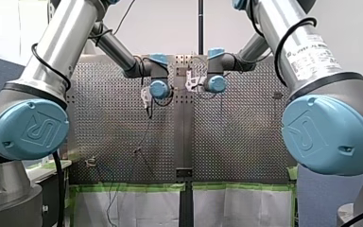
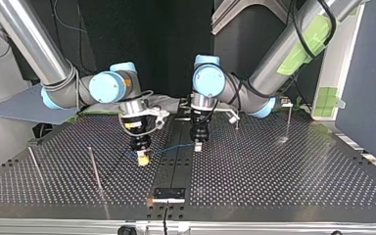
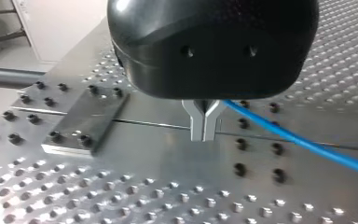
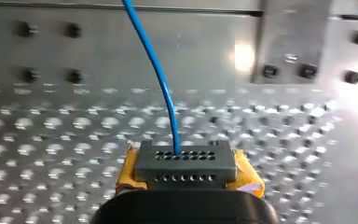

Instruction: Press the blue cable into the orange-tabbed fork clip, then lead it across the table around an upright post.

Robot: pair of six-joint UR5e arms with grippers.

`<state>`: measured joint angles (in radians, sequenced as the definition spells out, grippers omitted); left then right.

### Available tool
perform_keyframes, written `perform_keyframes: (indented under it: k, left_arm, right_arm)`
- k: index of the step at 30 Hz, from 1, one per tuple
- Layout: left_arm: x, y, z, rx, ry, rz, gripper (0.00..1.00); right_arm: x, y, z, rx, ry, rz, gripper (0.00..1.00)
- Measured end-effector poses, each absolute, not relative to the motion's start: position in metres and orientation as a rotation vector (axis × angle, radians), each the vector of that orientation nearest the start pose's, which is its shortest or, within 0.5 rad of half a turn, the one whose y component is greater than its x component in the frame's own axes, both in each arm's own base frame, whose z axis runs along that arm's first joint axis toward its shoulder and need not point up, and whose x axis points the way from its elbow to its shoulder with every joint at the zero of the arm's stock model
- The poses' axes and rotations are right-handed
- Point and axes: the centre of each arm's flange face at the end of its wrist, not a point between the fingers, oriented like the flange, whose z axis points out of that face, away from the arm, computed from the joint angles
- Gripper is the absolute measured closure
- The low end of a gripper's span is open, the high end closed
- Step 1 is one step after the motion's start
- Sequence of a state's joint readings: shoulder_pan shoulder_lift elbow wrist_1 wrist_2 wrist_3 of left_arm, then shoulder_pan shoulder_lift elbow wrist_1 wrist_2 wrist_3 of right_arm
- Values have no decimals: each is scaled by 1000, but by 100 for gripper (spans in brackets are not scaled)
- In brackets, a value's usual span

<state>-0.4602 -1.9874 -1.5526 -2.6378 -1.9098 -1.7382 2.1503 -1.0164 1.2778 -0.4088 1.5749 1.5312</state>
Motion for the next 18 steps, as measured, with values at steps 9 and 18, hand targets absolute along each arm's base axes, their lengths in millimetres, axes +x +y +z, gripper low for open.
perform_keyframes:
  k: [9, 18]
  left_arm:
    - [534, -381, 339, -72, 1449, -283, 100]
    - [538, -388, 360, -70, 1429, -298, 100]
  right_arm:
    - [498, -524, 368, 1451, -766, 1687, 100]
    - [488, -522, 399, 1405, -759, 1701, 100]
